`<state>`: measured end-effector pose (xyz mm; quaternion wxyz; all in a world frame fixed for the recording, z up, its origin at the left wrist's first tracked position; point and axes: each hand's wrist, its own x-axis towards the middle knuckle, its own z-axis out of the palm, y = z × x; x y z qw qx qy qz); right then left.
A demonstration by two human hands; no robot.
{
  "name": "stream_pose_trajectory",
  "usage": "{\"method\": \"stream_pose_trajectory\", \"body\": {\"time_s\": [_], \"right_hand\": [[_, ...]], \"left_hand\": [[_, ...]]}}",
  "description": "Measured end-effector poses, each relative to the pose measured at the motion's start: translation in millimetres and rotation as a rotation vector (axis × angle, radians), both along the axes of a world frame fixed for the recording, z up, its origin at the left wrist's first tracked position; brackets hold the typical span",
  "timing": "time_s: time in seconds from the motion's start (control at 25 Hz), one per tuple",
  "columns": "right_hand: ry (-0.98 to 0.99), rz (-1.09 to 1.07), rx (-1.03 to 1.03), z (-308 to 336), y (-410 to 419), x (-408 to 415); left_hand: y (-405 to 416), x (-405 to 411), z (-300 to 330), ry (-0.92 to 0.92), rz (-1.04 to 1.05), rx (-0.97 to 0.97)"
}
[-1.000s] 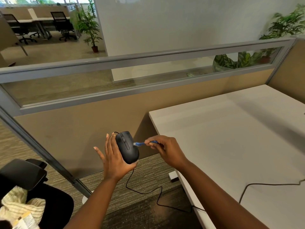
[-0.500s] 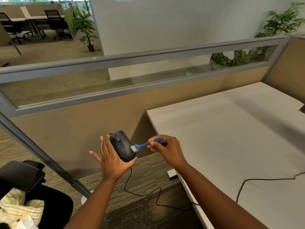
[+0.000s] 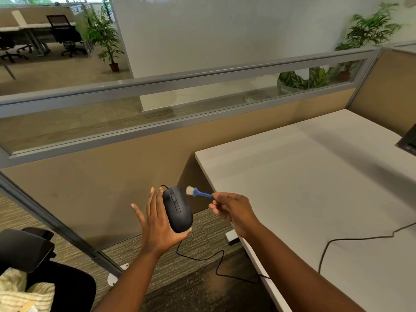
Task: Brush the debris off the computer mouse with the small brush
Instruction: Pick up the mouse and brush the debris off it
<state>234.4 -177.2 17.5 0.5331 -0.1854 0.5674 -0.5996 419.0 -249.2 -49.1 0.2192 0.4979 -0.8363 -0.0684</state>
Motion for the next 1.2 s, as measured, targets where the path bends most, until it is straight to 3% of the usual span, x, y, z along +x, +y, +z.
{"method": "stream_pose_trajectory", "body": {"time_s": [0.16,0.32,0.6,0.92,1.2], "right_hand": [[0.232,-0.044,0.058,-7.0,1.3,1.3],[0.492,-0.158,0.016,-6.2,0.8,-2.0],[0.707,-0.008,-0.102,1.6,-11.1,-1.2],[0.810,0.273,-0.108,0.4,-5.8,-12.0],[0.763,0.138,-0.154,1.1,-10.4,-12.2]], "left_hand": [[-1.1,-2.5,-5.5,0.035,-0.024,0.013],[1.0,-8.3,-7.8,0.231,0.003,0.118],[6.1,-17.6,-5.9,0.504,-0.106,0.340],[-7.5,-11.2,-5.9,0.666,0.028,0.334],[-9.9,-16.7,-10.7,0.600,0.004,0.312]]}}
